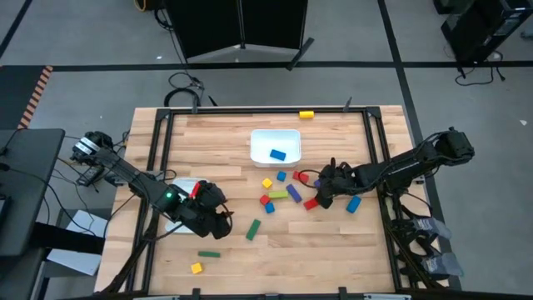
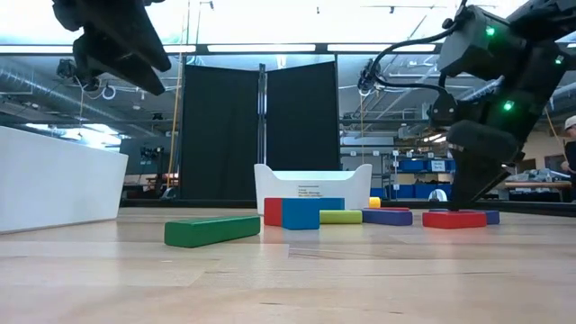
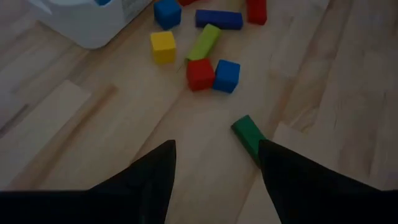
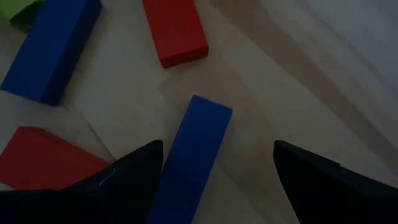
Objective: Sort blocks by size
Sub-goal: Put the rectangular violet block into the top white bin
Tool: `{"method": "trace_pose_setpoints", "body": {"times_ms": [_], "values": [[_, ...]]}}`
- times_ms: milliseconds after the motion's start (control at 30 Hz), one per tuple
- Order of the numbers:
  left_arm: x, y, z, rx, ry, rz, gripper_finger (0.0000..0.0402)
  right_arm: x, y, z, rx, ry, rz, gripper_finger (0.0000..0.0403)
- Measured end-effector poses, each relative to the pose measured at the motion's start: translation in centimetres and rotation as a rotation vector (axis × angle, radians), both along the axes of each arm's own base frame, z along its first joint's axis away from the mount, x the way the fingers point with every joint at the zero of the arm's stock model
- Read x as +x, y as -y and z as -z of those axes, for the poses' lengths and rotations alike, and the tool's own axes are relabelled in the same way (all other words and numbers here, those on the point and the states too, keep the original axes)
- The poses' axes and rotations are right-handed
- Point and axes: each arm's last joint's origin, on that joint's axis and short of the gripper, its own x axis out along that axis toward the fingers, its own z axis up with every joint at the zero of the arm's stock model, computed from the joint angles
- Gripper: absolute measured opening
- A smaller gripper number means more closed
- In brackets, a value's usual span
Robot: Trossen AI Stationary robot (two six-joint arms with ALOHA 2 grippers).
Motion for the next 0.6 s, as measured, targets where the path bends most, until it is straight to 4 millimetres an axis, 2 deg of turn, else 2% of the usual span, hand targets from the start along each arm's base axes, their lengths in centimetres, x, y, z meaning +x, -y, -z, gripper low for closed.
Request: {"method": "trace_pose_setpoints", "body": {"times_ms": [133, 433, 600], "values": [[0.1, 0.0, -0.1, 0.004, 0.022, -0.003, 0.0236, 0.1, 0.1, 0.1, -0.039, -0.003, 0.011, 0.0316], [0.3, 0.1, -0.2, -0.001, 0.039, -0.007, 0.0236, 0.9, 0.0, 2.2, -0.074, -0.062, 0.008, 0.0316], [0.3, 0.1, -0.2, -0.002, 0.042, -0.007, 0.0236, 1.1, 0.0, 2.4, -0.066, -0.052, 0.025, 0.0287]]}}
